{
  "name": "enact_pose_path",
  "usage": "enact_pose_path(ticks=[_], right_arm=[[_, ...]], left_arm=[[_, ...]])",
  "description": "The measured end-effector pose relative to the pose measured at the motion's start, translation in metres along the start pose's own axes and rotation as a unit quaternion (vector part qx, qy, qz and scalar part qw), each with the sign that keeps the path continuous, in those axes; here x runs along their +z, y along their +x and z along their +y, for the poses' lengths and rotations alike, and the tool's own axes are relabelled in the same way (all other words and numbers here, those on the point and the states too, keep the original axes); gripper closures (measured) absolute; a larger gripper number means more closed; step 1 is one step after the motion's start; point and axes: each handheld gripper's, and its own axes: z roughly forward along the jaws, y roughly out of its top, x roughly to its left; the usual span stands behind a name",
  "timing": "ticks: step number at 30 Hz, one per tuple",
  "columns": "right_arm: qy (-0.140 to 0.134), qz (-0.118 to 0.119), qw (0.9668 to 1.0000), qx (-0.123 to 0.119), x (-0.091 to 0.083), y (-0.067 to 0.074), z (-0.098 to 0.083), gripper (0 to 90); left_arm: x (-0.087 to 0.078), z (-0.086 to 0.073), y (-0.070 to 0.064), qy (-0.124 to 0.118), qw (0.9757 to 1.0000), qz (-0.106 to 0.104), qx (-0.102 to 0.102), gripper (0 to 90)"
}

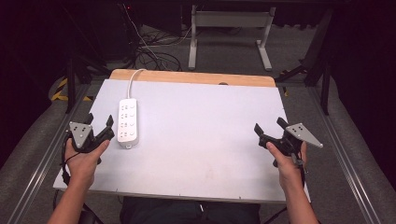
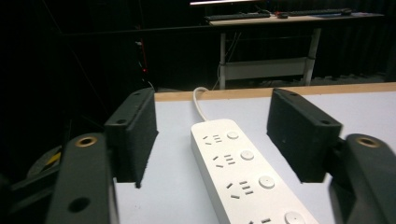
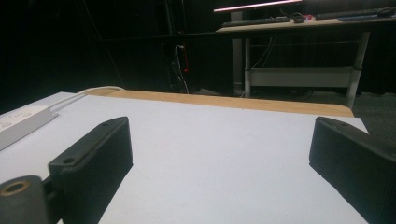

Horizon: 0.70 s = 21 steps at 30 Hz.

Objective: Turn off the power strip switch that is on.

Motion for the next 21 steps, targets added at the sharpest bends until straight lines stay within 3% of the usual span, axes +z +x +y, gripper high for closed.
enact_pose_path(ticks=[2, 4, 6, 9, 10, 14, 15, 21], right_arm=[[0.000, -0.001, 1.0000, 0.000, 0.000, 0.000, 0.000, 6.6], [0.003, -0.001, 1.0000, -0.001, 0.000, -0.001, -0.001, 6.9], [0.003, -0.001, 1.0000, -0.001, 0.000, -0.001, -0.001, 7.1], [0.002, -0.003, 1.0000, -0.001, 0.001, -0.001, 0.000, 7.3], [0.002, -0.003, 1.0000, 0.000, 0.000, -0.001, 0.000, 7.3], [0.000, -0.002, 1.0000, 0.001, -0.001, -0.001, 0.000, 7.3], [0.001, -0.002, 1.0000, 0.002, 0.000, -0.002, 0.000, 7.2], [0.003, 0.000, 1.0000, 0.001, 0.000, 0.000, -0.001, 7.2]], left_arm=[[0.000, 0.001, 0.001, 0.004, 0.9999, -0.004, -0.008, 38.2], [0.000, 0.002, 0.003, 0.011, 0.9997, -0.007, -0.019, 47.3], [-0.001, 0.003, 0.004, 0.014, 0.9997, -0.008, -0.018, 49.9], [-0.002, 0.004, 0.005, 0.012, 0.9997, -0.010, -0.020, 63.1], [-0.002, 0.005, 0.006, 0.014, 0.9997, -0.008, -0.019, 63.1], [-0.004, 0.008, 0.008, 0.018, 0.9992, -0.020, -0.030, 79.7], [-0.004, 0.009, 0.008, 0.020, 0.9991, -0.023, -0.030, 90.0], [-0.004, 0.017, 0.012, 0.059, 0.9966, -0.046, -0.035, 90.0]])
